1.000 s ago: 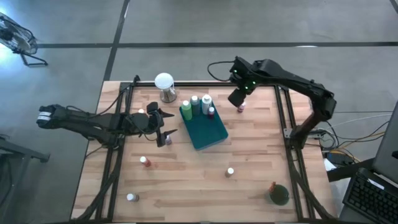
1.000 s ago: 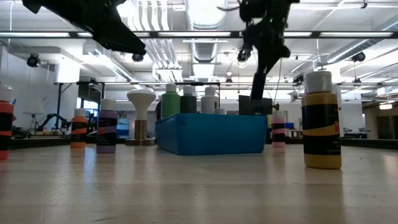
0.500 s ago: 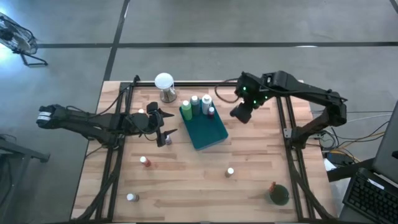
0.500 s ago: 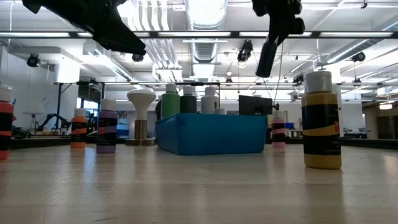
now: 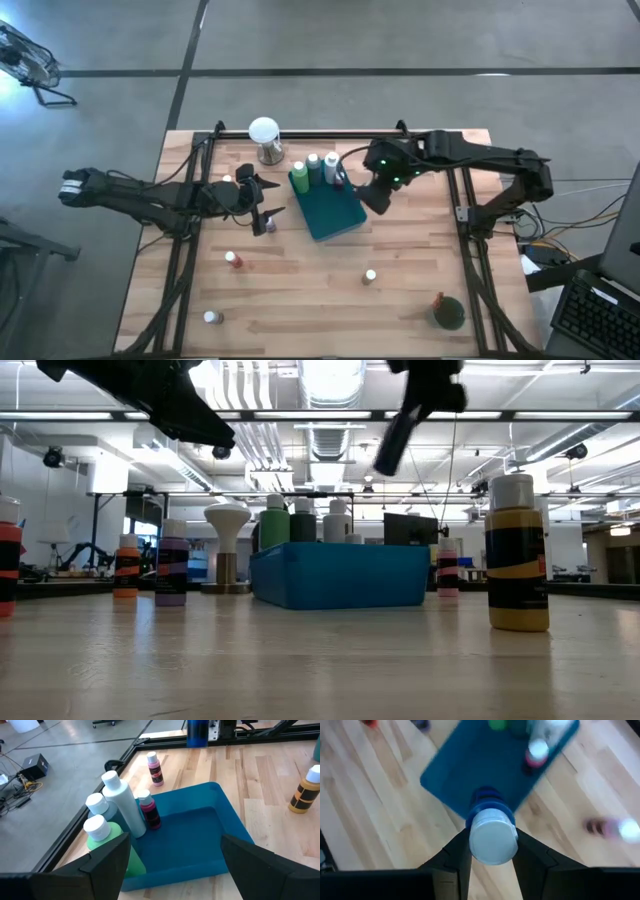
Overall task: Pick & Place Paint Supplies
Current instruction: Put the blue paint bottle into the blue bin
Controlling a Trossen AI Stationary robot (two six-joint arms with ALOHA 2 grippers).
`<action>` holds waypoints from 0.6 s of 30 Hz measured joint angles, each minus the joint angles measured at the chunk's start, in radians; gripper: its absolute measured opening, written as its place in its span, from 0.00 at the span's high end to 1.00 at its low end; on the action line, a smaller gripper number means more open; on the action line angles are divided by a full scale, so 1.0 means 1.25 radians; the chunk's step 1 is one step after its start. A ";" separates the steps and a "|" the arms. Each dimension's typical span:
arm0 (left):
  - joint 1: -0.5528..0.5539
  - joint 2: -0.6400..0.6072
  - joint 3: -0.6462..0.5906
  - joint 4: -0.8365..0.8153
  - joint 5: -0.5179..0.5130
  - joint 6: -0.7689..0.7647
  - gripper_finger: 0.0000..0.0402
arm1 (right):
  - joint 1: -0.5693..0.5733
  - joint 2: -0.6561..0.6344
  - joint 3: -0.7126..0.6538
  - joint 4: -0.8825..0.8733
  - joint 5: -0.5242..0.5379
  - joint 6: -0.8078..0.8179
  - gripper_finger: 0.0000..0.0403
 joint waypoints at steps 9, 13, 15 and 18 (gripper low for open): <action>0.000 0.000 0.000 -0.002 0.000 0.000 0.22 | -0.028 0.153 0.000 0.048 -0.002 -0.113 0.73; 0.000 0.000 0.000 -0.004 0.000 0.005 0.22 | -0.042 0.216 0.000 0.060 0.009 -0.145 0.73; 0.000 0.000 0.000 -0.004 0.000 0.005 0.22 | -0.051 0.240 0.000 0.068 0.009 -0.160 0.73; 0.000 0.000 0.000 -0.005 0.000 0.010 0.22 | -0.065 0.275 0.000 0.075 0.010 -0.176 0.73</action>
